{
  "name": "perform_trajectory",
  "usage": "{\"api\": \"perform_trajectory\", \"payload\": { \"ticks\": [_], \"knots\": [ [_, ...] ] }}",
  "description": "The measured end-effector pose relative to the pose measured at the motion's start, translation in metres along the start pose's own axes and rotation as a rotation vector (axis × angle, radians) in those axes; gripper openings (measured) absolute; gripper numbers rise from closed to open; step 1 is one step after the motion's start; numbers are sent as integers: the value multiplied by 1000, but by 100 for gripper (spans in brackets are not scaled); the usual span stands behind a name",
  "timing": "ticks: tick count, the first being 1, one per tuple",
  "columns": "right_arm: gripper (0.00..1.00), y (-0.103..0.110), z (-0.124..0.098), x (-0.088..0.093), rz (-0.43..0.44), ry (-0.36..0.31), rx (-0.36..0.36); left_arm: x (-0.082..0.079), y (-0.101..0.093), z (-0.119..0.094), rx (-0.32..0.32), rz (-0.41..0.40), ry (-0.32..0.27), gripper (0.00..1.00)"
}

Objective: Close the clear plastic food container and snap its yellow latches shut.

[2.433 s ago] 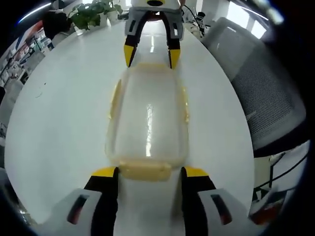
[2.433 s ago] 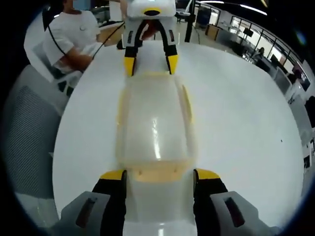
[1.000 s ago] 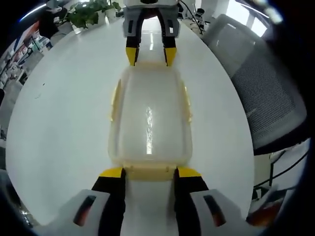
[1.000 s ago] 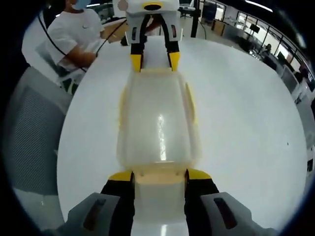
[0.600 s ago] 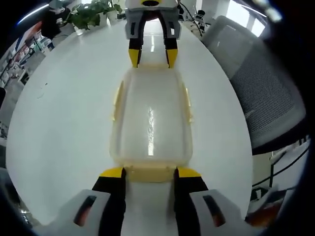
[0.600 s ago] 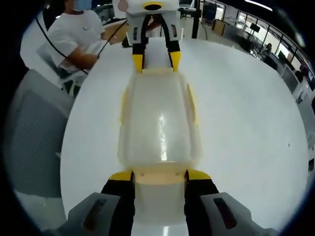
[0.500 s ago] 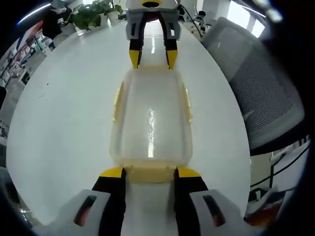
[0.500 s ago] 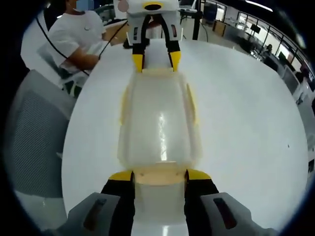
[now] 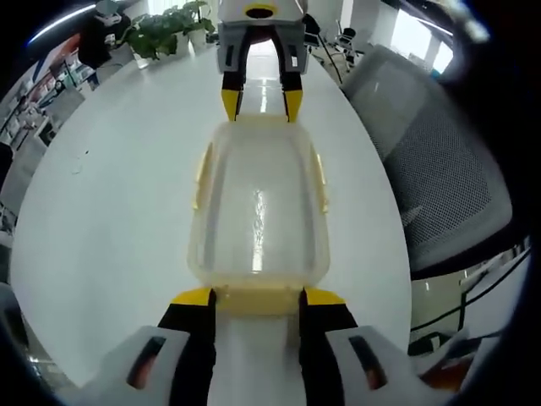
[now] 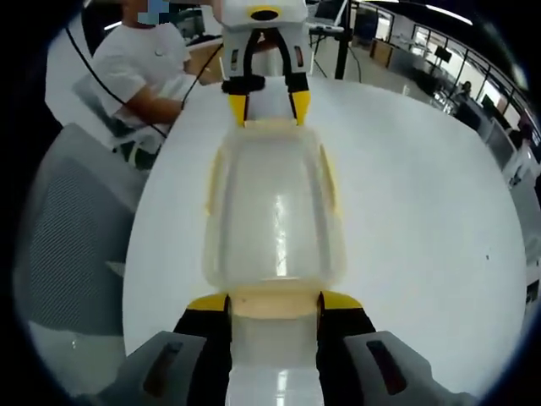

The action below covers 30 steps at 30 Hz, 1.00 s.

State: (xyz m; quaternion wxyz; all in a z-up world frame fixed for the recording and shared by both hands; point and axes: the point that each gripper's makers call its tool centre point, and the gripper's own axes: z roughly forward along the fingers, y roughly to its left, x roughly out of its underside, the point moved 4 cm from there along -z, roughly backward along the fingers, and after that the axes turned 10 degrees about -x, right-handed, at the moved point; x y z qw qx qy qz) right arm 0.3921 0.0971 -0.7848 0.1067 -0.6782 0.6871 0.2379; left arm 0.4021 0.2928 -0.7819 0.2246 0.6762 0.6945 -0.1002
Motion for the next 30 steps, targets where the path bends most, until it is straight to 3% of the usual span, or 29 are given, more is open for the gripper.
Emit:
{"api": "perform_trajectory", "payload": {
  "ticks": [30],
  "knots": [
    [37,5,-53,-11,-8,-8,8,-35,11,-36,-14,2,-2,37]
  ]
}}
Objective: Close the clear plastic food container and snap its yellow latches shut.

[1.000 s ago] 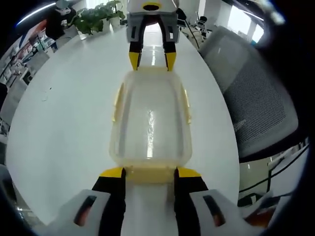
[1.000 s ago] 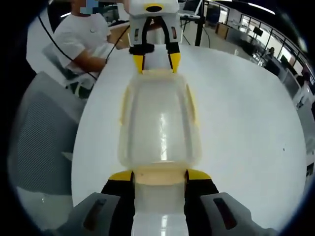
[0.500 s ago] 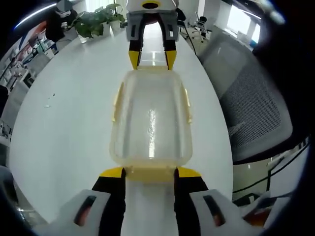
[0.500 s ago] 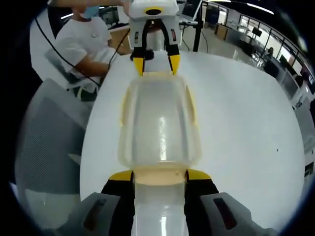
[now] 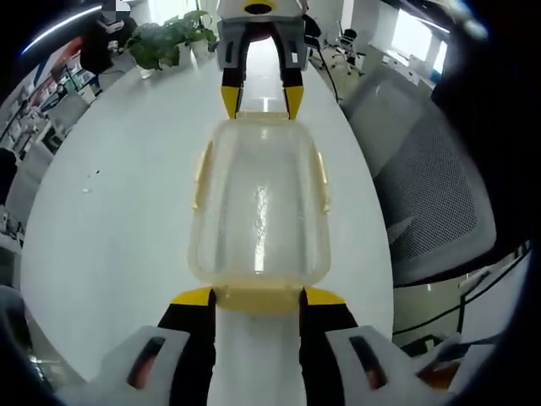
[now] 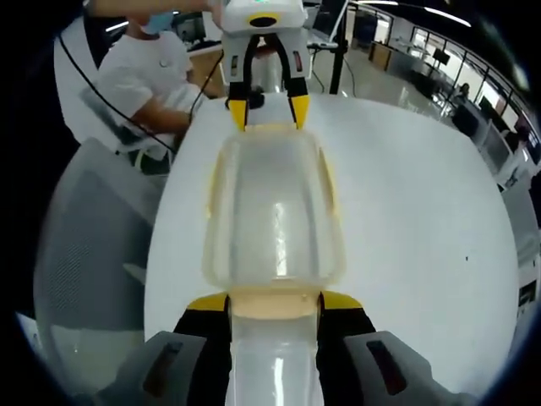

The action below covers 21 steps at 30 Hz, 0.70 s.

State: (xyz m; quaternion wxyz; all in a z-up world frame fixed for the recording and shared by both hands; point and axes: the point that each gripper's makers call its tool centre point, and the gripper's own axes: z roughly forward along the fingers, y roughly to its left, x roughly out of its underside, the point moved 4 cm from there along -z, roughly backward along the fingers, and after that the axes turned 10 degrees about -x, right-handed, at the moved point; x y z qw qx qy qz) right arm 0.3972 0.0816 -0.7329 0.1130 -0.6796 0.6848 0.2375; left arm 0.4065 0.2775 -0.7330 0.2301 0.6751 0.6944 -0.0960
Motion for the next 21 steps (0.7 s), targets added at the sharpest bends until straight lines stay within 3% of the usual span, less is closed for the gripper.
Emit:
{"api": "perform_trajectory", "payload": {
  "ticks": [21],
  "knots": [
    [37,5,-4,13,-7,13,10,-14,-8,3,-10,0,14,37]
  ]
}}
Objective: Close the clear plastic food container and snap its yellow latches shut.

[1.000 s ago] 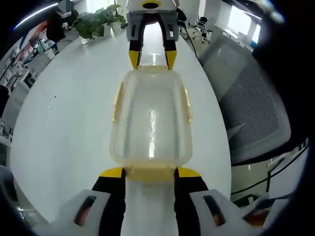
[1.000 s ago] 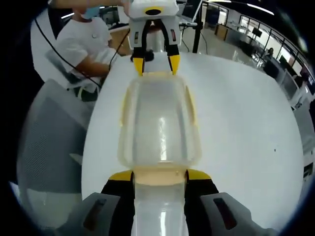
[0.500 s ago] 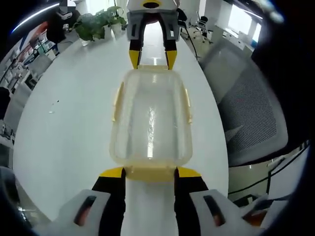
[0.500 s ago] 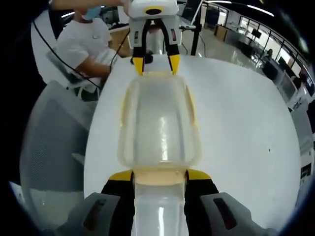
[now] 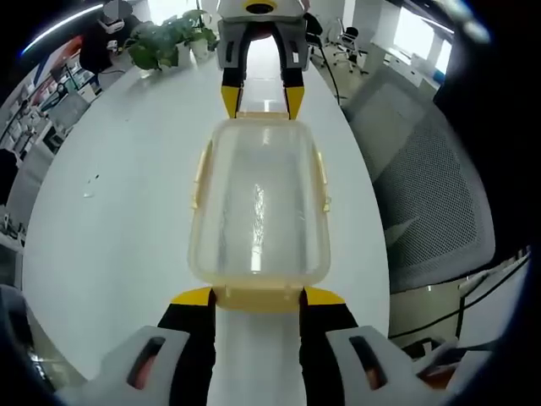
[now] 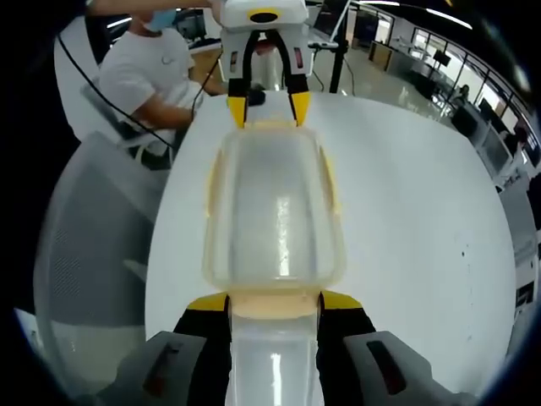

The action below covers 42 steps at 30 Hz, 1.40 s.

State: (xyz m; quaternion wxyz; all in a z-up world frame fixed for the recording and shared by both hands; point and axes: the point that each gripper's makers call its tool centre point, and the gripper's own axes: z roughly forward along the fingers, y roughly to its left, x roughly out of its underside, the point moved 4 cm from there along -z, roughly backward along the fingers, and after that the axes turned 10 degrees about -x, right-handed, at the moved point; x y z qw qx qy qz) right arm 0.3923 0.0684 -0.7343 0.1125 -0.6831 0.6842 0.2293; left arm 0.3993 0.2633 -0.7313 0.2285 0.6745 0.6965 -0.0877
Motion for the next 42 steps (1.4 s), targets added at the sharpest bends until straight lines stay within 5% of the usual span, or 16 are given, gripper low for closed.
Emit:
{"api": "perform_trajectory", "payload": {
  "ticks": [42],
  "knots": [
    [37,8,-24,66,37,27,6,-59,-8,39,27,16,-19,37]
  ]
}}
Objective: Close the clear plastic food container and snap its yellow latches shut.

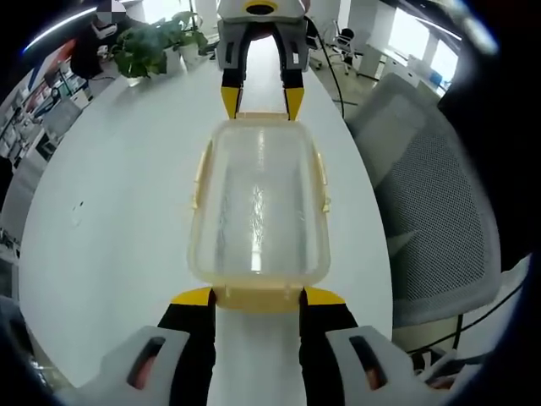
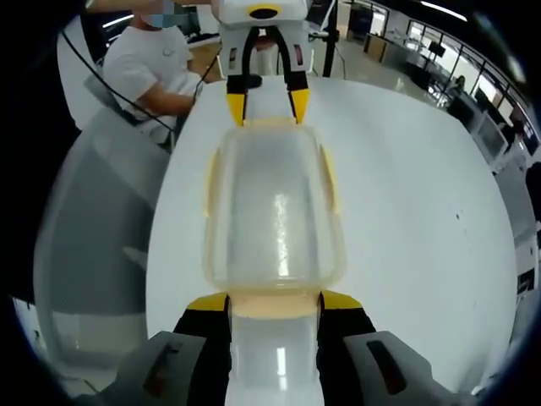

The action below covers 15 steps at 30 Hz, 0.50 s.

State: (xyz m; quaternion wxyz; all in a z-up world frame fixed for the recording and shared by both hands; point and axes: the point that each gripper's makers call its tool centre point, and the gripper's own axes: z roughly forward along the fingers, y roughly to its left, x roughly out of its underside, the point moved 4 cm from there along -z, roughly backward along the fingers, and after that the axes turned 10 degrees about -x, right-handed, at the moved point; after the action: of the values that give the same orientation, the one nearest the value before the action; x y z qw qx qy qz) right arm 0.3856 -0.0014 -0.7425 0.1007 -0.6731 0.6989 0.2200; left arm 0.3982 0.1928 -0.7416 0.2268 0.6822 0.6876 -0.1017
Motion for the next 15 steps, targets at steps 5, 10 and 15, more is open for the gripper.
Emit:
{"api": "perform_trajectory", "payload": {
  "ticks": [5,10,15],
  "knots": [
    [37,1,-3,10,9,2,1,-8,0,7,5,5,-1,37],
    [37,2,-7,21,16,6,-1,-18,-2,13,11,6,1,37],
    [37,3,-9,31,25,8,-1,-26,-2,19,17,11,-2,37]
  ]
}}
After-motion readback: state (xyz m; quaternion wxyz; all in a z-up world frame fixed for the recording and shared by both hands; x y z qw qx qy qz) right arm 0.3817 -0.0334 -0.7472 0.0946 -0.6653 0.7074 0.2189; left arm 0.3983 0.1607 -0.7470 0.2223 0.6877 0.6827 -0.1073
